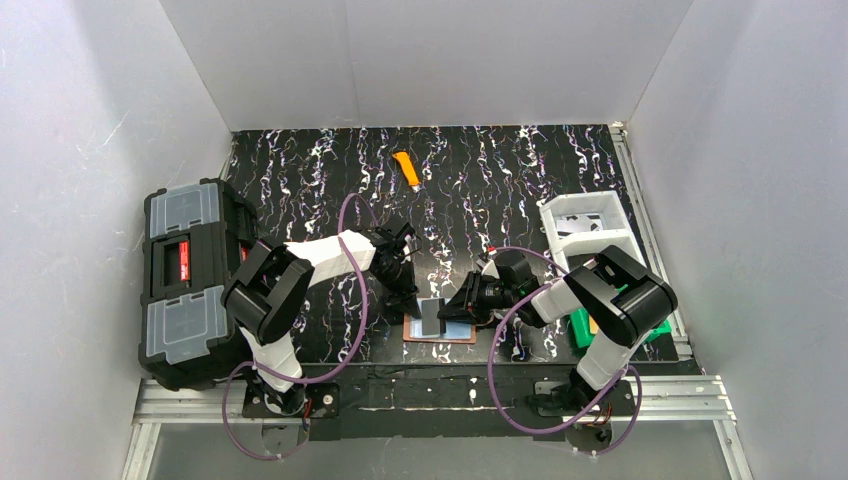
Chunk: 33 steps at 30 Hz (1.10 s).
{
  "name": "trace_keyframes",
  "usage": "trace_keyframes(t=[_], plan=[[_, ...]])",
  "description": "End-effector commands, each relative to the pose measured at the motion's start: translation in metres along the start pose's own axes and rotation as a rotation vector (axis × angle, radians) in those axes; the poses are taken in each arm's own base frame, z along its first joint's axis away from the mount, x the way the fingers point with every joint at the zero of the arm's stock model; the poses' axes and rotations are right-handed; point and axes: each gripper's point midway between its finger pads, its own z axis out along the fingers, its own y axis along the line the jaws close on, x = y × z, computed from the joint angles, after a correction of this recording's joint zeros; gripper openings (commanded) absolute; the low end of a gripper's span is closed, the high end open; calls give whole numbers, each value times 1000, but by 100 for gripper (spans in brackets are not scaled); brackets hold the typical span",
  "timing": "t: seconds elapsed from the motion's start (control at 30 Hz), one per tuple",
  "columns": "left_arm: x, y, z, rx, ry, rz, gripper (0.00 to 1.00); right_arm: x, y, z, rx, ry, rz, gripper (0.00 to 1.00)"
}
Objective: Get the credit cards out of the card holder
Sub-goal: Remove the credit card from the card holder.
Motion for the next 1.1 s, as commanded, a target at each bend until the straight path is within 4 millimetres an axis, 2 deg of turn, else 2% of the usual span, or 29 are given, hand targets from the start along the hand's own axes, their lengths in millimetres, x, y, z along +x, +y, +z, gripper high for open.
trace_keyframes(t=[0.0,0.1,0.23,0.37,0.67,0.97,1.07], plan=[[4,58,18,-224,-2,-32,0,-1,4,4,-29,12,-11,32],[3,57,18,-221,-2,-31,0,-1,3,7,-28,20,-5,30],[4,58,18,-227,0,-30,0,-1,2,7,-35,16,9,11],[4,64,16,-260,-3,-34,0,-1,-4,1,-17,-9,12,2],[1,81,10,-349,-41,-45,0,-7,-24,-18,44,-59,18,1],[0,75,10,-327,-35,-28,0,-7,-18,-34,86,-90,-49,1],[-4,70,8,-312,-44,-9,0,-6,-10,-40,89,-93,-77,1]])
